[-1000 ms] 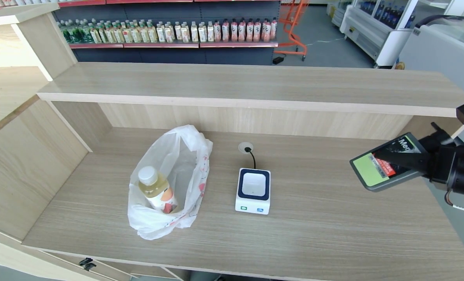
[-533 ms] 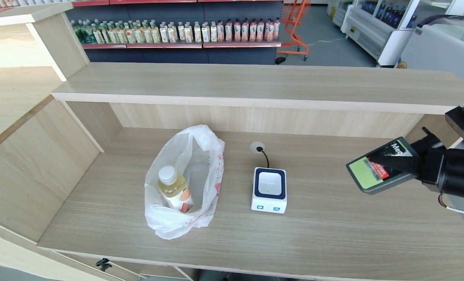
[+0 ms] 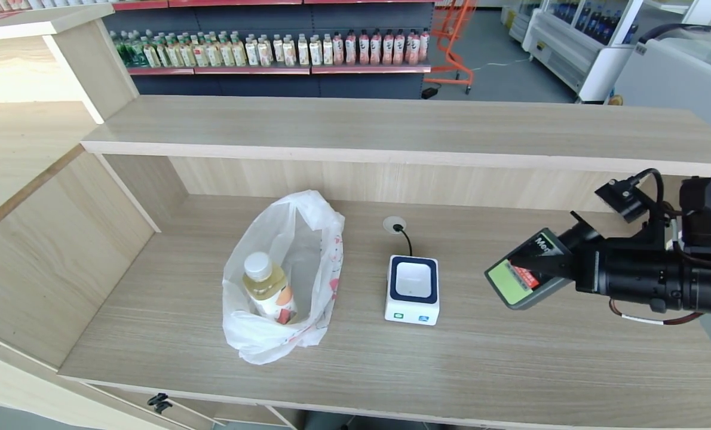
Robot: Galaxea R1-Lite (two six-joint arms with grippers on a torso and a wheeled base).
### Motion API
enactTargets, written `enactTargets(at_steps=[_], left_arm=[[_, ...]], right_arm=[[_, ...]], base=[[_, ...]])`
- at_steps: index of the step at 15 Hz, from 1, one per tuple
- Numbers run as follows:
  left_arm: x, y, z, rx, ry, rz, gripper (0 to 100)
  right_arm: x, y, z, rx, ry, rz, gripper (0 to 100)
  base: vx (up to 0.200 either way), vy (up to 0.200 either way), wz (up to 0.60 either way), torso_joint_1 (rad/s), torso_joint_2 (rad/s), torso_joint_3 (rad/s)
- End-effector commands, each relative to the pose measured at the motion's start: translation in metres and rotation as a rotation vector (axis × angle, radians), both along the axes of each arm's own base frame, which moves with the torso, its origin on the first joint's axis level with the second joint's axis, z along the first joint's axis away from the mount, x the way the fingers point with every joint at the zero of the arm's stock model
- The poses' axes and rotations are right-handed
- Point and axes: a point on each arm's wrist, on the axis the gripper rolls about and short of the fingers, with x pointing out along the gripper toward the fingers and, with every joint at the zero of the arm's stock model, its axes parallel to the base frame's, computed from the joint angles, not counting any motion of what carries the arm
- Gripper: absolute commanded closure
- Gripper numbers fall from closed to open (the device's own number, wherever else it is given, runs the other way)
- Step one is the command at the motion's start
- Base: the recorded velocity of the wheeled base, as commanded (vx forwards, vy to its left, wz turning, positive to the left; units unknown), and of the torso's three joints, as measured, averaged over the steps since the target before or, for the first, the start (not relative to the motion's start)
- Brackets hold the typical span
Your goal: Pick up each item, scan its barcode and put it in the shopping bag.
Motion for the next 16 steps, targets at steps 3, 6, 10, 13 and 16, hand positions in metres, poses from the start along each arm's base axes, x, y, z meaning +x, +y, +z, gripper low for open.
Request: enactTargets(at_steps=[3,6,10,13,16], left_arm=[[0.000,0.000,0.000,0.000,0.001,0.000,0],[0.000,0.000,0.000,0.000,0.001,0.000,0],[0.000,0.000,0.000,0.000,0.001,0.000,0],[0.000,0.000,0.000,0.000,0.001,0.000,0],[0.000,0.000,0.000,0.000,0.001,0.000,0]], right_arm=[[0.032,0.018,-0.019,-0.055,0.003,-0.016,100],[0.038,0.029,-0.024,-0.057,0.012,0.015,100],[0.047,0.041,-0.038,-0.061,0.018,0.047,100],[0.052,0.046,-0.046,-0.063,0.018,0.058,100],[0.054,0.054,-0.052,-0.065,0.021,0.079,100]], base=[[0.000,0.000,0.00,0.000,0.00,0.000],[0.000,0.000,0.00,0.000,0.00,0.000],[0.000,0.000,0.00,0.000,0.00,0.000],[0.000,0.000,0.00,0.000,0.00,0.000],[0.000,0.000,0.00,0.000,0.00,0.000]])
